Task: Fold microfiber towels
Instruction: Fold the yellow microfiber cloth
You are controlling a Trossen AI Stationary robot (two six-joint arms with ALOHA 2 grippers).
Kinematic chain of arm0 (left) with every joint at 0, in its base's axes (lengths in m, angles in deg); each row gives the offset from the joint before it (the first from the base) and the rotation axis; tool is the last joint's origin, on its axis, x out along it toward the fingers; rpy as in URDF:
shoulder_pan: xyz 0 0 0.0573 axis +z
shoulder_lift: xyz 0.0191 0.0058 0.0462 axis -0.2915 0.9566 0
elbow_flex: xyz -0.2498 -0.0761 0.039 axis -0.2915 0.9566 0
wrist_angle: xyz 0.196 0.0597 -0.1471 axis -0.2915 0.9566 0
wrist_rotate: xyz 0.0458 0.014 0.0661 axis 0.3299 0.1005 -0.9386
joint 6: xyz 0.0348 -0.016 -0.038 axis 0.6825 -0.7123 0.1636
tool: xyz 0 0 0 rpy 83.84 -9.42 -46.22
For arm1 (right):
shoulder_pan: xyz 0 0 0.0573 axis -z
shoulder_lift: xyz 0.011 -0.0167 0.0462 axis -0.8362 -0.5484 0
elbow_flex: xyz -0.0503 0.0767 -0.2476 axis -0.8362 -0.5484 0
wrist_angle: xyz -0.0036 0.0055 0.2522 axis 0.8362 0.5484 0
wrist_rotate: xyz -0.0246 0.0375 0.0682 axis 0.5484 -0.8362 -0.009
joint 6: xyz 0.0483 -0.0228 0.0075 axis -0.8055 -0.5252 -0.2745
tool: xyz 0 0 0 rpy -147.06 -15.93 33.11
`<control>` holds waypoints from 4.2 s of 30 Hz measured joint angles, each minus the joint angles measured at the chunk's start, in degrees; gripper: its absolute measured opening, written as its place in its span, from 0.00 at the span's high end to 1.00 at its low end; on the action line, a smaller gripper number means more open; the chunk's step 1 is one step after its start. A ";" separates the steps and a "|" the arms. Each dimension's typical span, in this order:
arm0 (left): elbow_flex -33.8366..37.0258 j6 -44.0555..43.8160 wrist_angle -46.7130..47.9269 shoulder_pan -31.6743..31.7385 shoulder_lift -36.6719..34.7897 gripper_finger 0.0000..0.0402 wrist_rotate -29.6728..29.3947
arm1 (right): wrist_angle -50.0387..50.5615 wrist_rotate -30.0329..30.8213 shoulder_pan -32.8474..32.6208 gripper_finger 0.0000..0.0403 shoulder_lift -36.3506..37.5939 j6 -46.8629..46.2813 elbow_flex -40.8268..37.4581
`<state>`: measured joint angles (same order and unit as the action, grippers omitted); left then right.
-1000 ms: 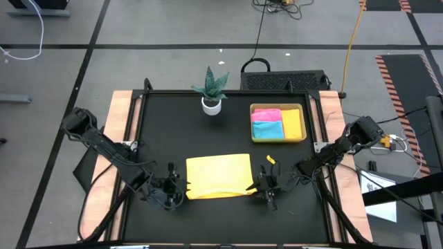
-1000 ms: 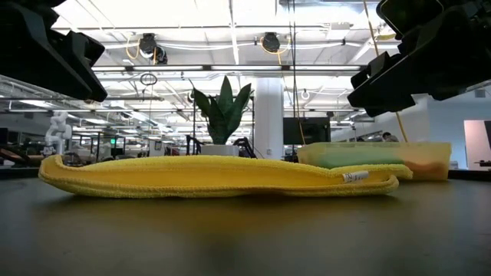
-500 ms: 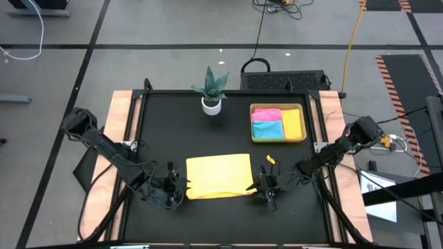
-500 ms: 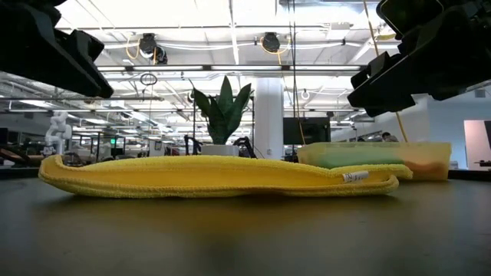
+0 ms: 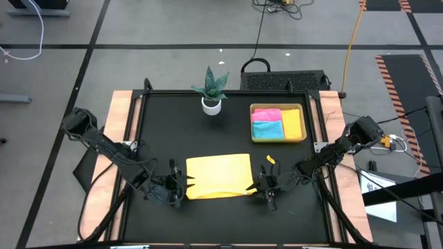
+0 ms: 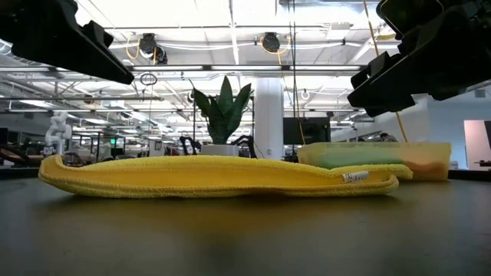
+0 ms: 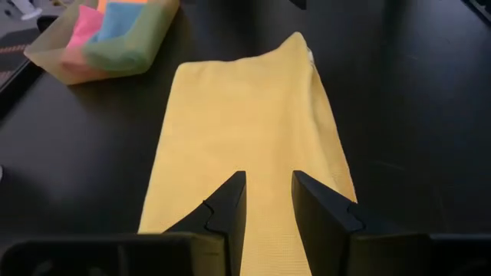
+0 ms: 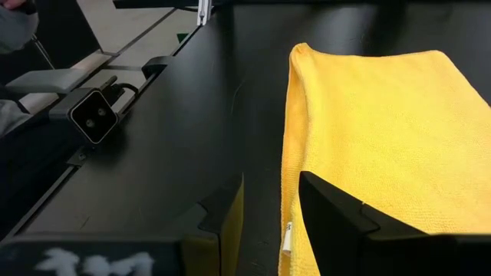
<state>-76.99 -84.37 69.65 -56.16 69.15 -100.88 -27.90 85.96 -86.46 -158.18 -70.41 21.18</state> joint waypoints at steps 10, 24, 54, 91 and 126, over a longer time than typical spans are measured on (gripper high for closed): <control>0.00 3.35 -1.56 0.30 0.00 0.74 0.87 | 0.00 0.01 -0.01 0.71 0.00 -0.01 0.00; -0.02 8.49 -10.98 3.95 10.45 0.74 12.35 | -7.35 0.15 0.22 0.71 -0.02 -0.09 0.02; -4.34 2.05 -3.10 -1.70 10.79 0.74 13.90 | 28.91 13.54 -4.19 0.71 -0.04 0.52 11.87; -6.77 3.46 2.66 -2.99 10.81 0.97 12.99 | 34.16 13.56 -9.00 0.99 1.59 -5.63 11.85; -4.94 0.14 -7.63 -0.20 13.35 0.59 23.50 | 35.84 2.97 -11.76 0.70 1.60 -18.06 11.80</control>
<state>-81.94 -84.23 62.02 -56.36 82.50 -77.38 7.94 88.92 -98.22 -156.58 -88.47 32.98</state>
